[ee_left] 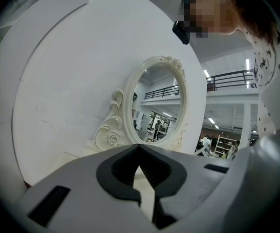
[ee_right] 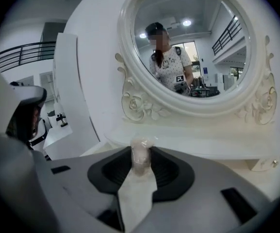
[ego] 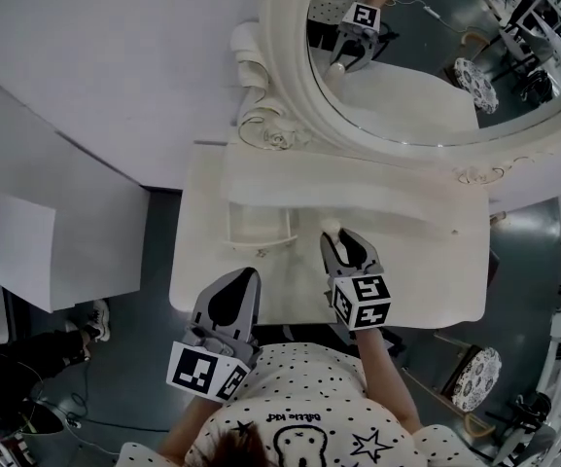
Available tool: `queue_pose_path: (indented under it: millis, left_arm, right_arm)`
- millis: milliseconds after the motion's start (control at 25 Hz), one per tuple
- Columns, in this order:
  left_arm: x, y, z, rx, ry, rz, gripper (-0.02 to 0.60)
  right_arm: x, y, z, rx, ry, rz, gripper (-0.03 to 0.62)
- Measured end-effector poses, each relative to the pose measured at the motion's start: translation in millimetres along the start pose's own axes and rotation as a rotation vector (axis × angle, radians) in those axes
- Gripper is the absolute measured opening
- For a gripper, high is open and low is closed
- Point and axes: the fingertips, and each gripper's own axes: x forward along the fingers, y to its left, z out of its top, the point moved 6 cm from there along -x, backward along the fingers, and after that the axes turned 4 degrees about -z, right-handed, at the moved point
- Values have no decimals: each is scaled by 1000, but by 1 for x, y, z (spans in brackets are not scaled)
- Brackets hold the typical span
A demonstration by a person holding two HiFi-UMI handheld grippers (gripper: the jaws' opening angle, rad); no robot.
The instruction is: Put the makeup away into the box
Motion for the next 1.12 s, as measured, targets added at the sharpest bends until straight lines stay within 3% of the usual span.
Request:
queue_pose_path:
  millis: [320, 640, 1120]
  left_arm:
    - [-8, 1, 3, 12, -30, 23, -5]
    - [-26, 3, 14, 36, -69, 45, -5]
    - [-40, 20, 24, 74, -95, 6, -5]
  right_arm:
    - [-66, 14, 46, -58, -185, 8, 129]
    - [-117, 29, 61, -85, -289, 9, 130]
    - [-140, 46, 41, -8, -302, -78, 130]
